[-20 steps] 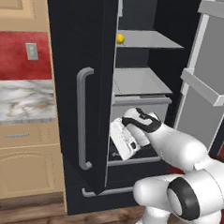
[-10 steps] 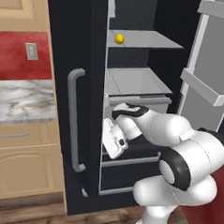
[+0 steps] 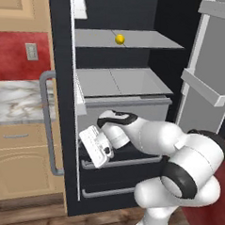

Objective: Retrieve a lemon from the fridge and place it on the cutting board with the fish.

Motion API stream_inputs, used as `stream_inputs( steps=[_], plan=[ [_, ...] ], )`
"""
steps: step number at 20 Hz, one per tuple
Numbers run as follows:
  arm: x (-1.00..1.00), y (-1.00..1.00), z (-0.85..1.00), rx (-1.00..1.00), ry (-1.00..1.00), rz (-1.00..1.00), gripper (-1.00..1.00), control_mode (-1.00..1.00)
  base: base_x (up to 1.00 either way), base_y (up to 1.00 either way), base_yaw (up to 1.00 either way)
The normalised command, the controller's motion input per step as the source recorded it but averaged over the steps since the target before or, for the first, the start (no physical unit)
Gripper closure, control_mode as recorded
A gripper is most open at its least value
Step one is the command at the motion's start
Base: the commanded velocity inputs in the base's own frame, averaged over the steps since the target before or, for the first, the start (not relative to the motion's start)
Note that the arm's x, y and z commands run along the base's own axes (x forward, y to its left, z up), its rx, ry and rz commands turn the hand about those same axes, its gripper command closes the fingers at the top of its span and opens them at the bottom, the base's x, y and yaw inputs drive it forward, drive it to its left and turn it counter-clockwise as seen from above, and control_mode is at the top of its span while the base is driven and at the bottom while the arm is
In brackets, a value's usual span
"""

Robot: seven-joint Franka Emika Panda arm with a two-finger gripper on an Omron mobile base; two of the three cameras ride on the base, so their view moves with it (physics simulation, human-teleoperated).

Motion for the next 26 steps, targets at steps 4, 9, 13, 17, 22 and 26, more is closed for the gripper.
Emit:
stream_inputs(
  steps=[4,9,13,17,22,26],
  plan=[
    [-0.21,0.76,0.00,-0.01,0.00,0.00,-1.00,-1.00,0.00,0.00,0.00],
    [0.02,-0.08,0.02,-0.07,0.01,0.00,-1.00,-1.00,0.00,0.00,0.00],
    [0.00,-0.67,0.16,-0.06,0.00,0.00,-1.00,-1.00,0.00,0.00,0.00],
    [0.00,-0.98,0.11,-0.19,-0.14,0.06,-1.00,-1.00,0.00,0.00,0.00],
    [0.00,-1.00,0.39,-0.38,-0.25,0.25,-1.00,-1.00,0.00,0.00,0.00],
    [0.00,-0.87,0.59,-0.52,-0.20,0.43,-1.00,-1.00,0.00,0.00,0.00]
  ],
)
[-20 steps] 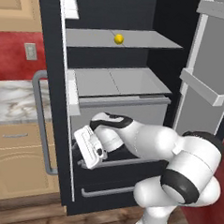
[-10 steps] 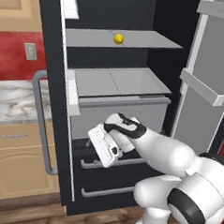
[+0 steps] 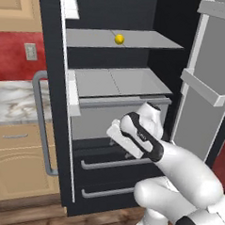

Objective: Retrieve a lemon from the fridge and place it on the cutting board with the fish.

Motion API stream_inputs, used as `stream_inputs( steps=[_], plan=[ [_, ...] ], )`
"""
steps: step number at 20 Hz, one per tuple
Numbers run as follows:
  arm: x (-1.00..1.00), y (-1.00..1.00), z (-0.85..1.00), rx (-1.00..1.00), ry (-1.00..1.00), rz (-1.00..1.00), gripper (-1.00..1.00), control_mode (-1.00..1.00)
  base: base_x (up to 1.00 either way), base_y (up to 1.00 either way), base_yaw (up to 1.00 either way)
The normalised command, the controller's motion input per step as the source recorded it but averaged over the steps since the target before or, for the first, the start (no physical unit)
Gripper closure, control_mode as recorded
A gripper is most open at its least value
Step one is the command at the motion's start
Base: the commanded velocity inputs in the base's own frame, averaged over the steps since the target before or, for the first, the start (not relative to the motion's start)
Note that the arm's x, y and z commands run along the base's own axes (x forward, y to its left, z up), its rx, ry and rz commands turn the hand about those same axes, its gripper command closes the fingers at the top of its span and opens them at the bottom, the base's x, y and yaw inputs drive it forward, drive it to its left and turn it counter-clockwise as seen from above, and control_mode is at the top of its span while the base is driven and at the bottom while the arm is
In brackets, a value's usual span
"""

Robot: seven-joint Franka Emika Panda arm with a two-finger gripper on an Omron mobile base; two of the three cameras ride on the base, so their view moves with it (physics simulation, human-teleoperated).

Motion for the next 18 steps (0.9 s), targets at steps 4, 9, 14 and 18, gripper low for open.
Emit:
stream_inputs(
  steps=[4,9,14,18],
  plan=[
    [-0.14,-0.68,0.59,-0.61,-0.16,0.47,-1.00,-1.00,0.00,0.00,0.00],
    [-0.20,-0.50,0.32,-0.52,-0.06,0.53,-1.00,-1.00,0.00,0.00,0.00],
    [-0.53,-0.48,0.40,-0.23,0.00,0.47,-1.00,-1.00,0.00,0.00,0.00],
    [-0.36,-0.31,0.71,-0.03,-0.01,0.26,-1.00,-1.00,0.00,0.00,0.00]
  ],
)
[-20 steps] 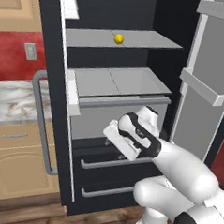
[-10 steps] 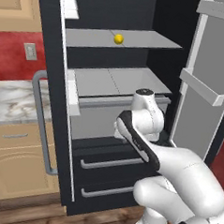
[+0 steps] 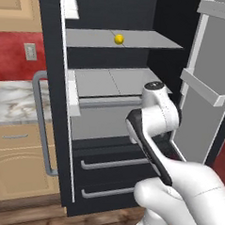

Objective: Retrieve a lemon from the fridge and place it on the cutting board with the fish.

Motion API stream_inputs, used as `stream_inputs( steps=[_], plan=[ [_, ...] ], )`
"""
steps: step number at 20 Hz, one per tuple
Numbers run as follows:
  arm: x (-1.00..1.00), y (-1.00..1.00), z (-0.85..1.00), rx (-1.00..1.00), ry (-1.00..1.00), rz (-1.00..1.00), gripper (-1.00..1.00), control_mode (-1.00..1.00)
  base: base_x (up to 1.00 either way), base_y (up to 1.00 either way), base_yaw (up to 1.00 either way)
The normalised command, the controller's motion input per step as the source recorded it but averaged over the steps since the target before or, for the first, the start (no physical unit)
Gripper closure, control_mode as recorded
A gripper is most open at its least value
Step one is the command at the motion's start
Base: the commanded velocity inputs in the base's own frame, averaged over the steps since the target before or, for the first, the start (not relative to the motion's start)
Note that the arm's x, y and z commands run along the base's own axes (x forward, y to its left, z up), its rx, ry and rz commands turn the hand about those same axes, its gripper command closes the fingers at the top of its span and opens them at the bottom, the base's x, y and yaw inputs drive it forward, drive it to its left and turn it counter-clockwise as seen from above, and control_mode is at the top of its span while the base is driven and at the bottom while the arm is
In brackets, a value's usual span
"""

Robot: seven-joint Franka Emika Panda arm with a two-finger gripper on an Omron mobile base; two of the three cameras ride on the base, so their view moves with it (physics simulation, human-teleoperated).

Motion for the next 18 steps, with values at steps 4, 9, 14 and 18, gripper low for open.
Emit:
stream_inputs(
  steps=[4,9,14,18],
  plan=[
    [-0.11,-0.13,0.67,0.12,-0.08,0.08,-1.00,-1.00,0.00,0.00,0.00],
    [-0.37,-0.01,0.49,0.15,-0.10,-0.02,-1.00,-1.00,0.00,0.00,0.00],
    [-0.60,-0.09,0.04,0.01,-0.05,-0.08,-1.00,-1.00,0.00,0.00,0.00],
    [-0.62,-0.07,0.03,0.00,-0.09,-0.06,-1.00,-1.00,0.00,0.00,0.00]
  ],
)
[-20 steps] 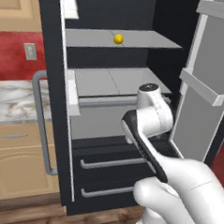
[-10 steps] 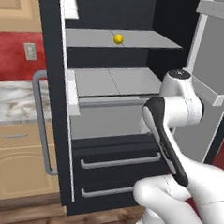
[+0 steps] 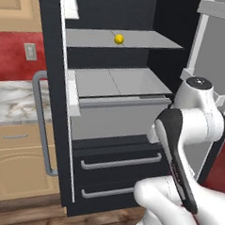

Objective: Retrieve a lemon from the fridge and place it on the cutting board with the fish.

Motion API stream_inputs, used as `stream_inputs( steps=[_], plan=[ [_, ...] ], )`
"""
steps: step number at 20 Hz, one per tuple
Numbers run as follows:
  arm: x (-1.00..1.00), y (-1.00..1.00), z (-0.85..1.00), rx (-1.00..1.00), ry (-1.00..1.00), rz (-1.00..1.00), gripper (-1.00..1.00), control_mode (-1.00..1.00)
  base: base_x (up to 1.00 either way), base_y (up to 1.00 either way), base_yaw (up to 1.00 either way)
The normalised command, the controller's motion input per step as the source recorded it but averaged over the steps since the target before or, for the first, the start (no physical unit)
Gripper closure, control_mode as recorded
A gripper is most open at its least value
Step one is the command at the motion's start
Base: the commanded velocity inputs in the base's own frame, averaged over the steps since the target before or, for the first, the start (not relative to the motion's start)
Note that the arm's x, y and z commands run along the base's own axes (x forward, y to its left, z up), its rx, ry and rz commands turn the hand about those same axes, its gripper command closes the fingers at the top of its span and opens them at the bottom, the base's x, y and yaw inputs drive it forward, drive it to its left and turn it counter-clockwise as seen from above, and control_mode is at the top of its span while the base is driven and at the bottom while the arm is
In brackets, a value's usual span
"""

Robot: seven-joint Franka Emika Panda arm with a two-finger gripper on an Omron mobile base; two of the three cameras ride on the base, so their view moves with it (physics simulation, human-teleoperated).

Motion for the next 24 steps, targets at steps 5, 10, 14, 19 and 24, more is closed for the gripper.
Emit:
stream_inputs(
  steps=[5,10,14,19,24],
  plan=[
    [-0.31,0.00,-0.12,0.19,-0.12,-0.02,-1.00,-1.00,0.00,0.00,0.00],
    [-0.04,-0.03,0.00,0.05,0.00,0.00,-1.00,-1.00,0.00,0.00,0.00],
    [0.00,-0.01,0.00,-0.04,0.06,-0.10,-1.00,-1.00,0.00,0.00,0.00],
    [0.00,0.00,0.06,0.01,0.14,-0.15,-1.00,-1.00,0.00,0.00,0.00],
    [0.01,0.00,0.02,0.01,0.15,-0.03,-1.00,-1.00,0.00,0.00,0.00]
  ],
)
